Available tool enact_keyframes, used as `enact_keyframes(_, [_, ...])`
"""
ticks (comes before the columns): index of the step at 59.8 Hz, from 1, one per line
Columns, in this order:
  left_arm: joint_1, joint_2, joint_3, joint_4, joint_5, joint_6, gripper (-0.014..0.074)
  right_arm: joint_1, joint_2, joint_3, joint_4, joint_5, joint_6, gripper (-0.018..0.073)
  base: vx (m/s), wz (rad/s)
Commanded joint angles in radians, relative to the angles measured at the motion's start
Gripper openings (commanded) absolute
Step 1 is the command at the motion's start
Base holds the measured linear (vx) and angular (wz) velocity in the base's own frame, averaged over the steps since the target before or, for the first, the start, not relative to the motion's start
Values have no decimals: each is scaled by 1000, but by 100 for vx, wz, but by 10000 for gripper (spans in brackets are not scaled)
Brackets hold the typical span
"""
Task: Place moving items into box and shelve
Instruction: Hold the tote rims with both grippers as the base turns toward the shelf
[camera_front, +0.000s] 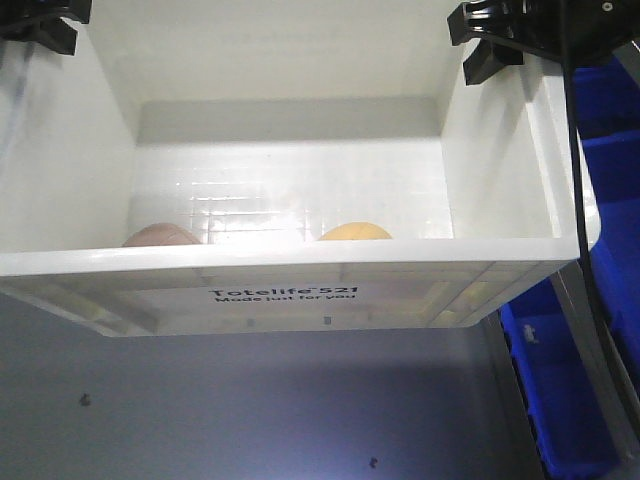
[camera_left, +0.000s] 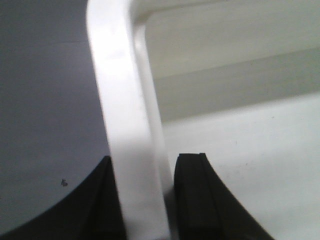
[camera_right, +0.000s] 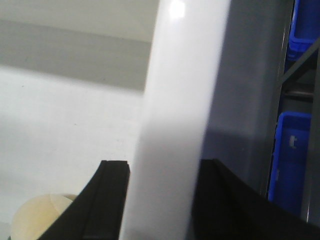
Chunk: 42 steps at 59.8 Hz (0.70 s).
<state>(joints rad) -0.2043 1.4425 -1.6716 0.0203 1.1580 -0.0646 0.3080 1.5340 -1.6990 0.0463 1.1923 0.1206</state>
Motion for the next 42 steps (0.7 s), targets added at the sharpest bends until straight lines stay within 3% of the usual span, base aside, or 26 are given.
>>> enact_keyframes(1, [-2,-54,-43,10,-96,11,-7,-7,-46,-37,-46,-97,20,-5,60,4])
enact_keyframes(42, [-2,-52,-43,10,-97,11,-7,-7,-46,-37,-41,-97,20,-5,55,2])
